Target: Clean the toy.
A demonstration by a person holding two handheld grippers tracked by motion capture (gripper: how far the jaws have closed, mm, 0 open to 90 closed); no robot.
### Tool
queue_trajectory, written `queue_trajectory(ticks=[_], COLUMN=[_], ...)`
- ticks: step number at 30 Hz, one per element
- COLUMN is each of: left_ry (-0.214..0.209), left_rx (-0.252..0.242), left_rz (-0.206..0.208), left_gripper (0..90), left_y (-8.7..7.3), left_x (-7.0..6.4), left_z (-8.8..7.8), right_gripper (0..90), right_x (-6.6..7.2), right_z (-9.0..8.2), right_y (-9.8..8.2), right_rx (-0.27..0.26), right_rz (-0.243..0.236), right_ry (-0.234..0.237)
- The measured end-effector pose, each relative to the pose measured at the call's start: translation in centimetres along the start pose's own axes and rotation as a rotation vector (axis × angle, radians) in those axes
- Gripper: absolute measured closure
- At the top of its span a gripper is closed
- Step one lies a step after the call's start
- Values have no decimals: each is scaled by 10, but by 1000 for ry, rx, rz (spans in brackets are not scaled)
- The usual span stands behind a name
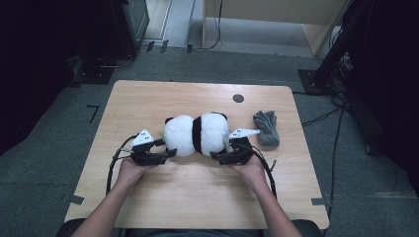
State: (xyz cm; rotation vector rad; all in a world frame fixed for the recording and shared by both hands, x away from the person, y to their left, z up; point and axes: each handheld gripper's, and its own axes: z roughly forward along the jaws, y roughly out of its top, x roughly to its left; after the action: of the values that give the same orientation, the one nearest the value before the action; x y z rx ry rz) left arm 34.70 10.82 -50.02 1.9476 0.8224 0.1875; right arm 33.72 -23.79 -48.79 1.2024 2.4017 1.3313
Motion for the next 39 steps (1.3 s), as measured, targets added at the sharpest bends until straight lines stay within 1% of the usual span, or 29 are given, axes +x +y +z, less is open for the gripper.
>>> queue_trajectory(ticks=[1,3,5,7,10,11,13,14,17,20,23,25,26,28,29,31,32,35,37,39], left_ry=[-2,12,22,24,14,18,11,8,13,11,8,13,17,42,42,25,22,29,22,3], left_rx=[9,23,33,40,32,27,22,21,19,9,-9,-21,-21,-20,-27,-40,-40,-24,-29,-38], left_rz=[-7,10,25,30,5,-5,-20,-22,-8,-14,-11,-6,2,31,29,13,10,19,4,-18], left_gripper=[304,287,284,270,254,244,240,239,235,233,227,218,215,200,186,176,176,165,165,165], left_y=[1,2,3,4,5,6,7,8,10,14,17,20,21,26,29,32,33,35,38,42], left_x=[0,0,-2,-2,-1,-1,0,0,-1,-1,-1,-1,-1,-2,-3,-2,-2,1,4,7], left_z=[0,-1,-1,-2,-3,-3,-5,-6,-9,-12,-16,-18,-19,-19,-20,-20,-20,-19,-19,-19], right_gripper=[169,177,183,183,183,183,183,183,182,183,193,203,211,212,212,212,213,213,215,217], right_x=[0,-1,-1,-2,-4,-4,-5,-6,-9,-13,-17,-20,-22,-26,-27,-32,-33,-41,-47,-53], right_z=[0,-2,-4,-8,-15,-17,-22,-25,-32,-38,-43,-48,-51,-55,-57,-59,-60,-63,-64,-64], right_y=[0,1,2,3,5,6,7,8,10,11,12,12,12,13,14,14,14,15,15,15], right_rx=[-2,0,-2,-11,-29,-34,-37,-37,-43,-50,-57,-73,-85,-89,-87,-87,-89,-89,-89,-95], right_rz=[2,1,10,26,40,37,36,40,42,43,41,46,53,56,48,44,47,58,65,82], right_ry=[0,-2,0,4,4,-3,-12,-14,-28,-42,-62,-78,-82,-98,-113,-136,-142,-165,-182,-187])
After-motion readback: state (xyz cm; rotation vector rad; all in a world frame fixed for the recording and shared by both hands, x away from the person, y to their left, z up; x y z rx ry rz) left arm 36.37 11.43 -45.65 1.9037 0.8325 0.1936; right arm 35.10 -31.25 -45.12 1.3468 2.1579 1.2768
